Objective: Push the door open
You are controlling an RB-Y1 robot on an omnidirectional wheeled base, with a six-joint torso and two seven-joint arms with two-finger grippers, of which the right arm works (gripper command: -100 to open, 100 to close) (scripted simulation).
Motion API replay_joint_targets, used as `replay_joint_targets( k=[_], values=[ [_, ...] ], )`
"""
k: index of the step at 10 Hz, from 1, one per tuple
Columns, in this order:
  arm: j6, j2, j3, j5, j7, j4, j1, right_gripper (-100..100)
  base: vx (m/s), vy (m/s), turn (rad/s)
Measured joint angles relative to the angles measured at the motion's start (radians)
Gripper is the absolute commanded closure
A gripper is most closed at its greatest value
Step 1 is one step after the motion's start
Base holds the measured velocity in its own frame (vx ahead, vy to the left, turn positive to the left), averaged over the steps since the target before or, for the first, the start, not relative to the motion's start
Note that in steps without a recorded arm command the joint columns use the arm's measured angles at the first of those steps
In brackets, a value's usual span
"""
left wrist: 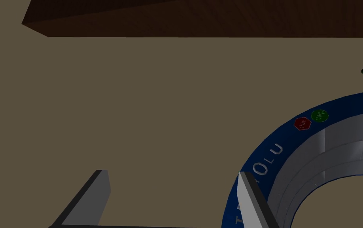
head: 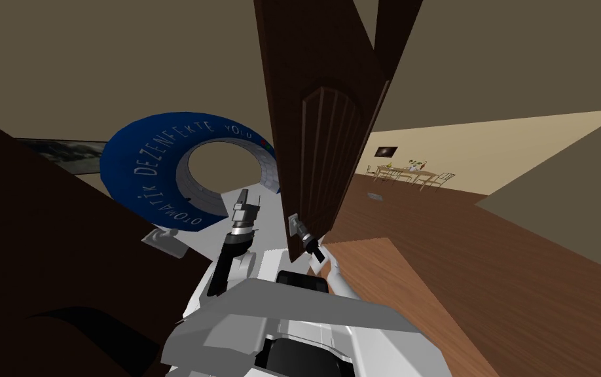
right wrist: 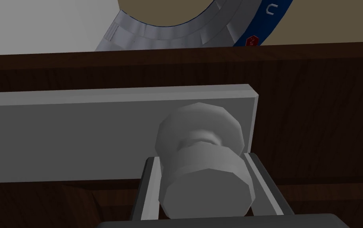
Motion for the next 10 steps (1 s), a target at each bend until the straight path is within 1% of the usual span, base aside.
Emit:
replay_joint_targets(
  k=[2, 3, 4, 5, 6, 7, 9, 10],
  values=[
    [0.002, -0.002, 0.001, 0.0, 0.0, 0.002, 0.003, 100, -0.005, -0.004, -0.003],
    [0.002, -0.002, 0.0, 0.0, 0.0, 0.003, 0.003, 100, 0.029, 0.084, -0.027],
    [0.009, -0.013, -0.001, -0.001, -0.001, -0.006, 0.008, 100, 0.053, 0.154, -0.073],
    [0.013, -0.018, -0.01, -0.002, 0.003, -0.008, 0.014, 100, 0.077, 0.167, -0.067],
    [0.012, -0.02, -0.02, -0.003, 0.008, 0.0, 0.012, 100, 0.101, 0.164, -0.055],
    [0.001, -0.015, -0.034, -0.004, 0.015, 0.024, 0.003, 100, 0.104, 0.163, -0.042],
    [-0.005, -0.021, -0.052, -0.006, 0.024, 0.021, 0.004, 100, 0.109, 0.163, -0.043],
    [-0.001, -0.022, -0.062, -0.009, 0.026, 0.025, -0.003, 100, 0.086, 0.162, -0.053]
  ],
)
